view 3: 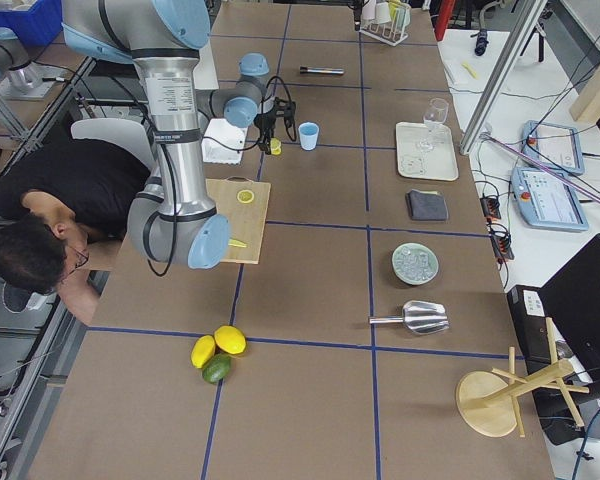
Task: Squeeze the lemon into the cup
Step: 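Lift the lemon slice and carry it over the blue cup, then lower the lemon slice into the blue cup and squeeze it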
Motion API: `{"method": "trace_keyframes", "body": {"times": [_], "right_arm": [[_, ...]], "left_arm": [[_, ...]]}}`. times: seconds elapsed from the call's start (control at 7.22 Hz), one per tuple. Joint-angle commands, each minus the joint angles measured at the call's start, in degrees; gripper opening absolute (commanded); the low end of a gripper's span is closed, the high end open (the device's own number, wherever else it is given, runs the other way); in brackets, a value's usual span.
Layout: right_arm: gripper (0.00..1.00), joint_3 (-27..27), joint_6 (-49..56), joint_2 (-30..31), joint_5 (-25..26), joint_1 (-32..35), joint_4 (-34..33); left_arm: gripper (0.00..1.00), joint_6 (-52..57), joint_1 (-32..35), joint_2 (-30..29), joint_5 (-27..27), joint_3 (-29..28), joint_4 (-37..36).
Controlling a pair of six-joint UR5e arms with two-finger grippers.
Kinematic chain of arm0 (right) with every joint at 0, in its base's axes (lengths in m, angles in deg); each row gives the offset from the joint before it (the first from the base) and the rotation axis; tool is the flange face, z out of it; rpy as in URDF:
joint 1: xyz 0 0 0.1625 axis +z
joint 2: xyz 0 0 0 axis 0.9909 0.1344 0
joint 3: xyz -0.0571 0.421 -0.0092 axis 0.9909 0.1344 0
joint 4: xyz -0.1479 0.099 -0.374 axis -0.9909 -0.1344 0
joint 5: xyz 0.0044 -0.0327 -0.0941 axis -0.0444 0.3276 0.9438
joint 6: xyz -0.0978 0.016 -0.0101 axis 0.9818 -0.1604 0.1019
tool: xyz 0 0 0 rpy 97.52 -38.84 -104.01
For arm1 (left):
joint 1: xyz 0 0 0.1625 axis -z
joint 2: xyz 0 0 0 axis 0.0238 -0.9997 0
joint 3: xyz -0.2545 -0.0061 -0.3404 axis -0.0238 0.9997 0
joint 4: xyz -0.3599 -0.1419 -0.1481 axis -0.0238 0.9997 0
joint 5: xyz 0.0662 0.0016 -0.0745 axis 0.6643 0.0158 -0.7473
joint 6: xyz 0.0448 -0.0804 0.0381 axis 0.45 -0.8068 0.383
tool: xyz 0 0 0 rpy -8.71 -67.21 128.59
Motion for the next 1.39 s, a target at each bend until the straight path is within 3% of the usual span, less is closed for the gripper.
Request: {"method": "trace_keyframes", "body": {"times": [0.0,0.42,0.55,1.25], "right_arm": [[0.55,12.56,0.23,-16.8,-1.09,5.31,-5.11],[0.55,26.64,-0.21,-28.6,-1.09,6.65,-4.85],[0.55,29.04,-0.3,-29.25,-1.18,6.56,-2.5],[0.56,29.5,-0.65,-27.15,-4.69,4.19,-3.0]], "left_arm": [[1.0,0.0,-0.02,-0.07,-0.09,-0.4,0.0],[1.0,0.09,-0.02,-0.07,-0.09,-3.29,3.51],[1.0,0.09,-0.02,0.01,-0.09,-3.3,3.6],[1.0,0.18,-0.02,0.02,-0.09,-3.65,3.69]]}}
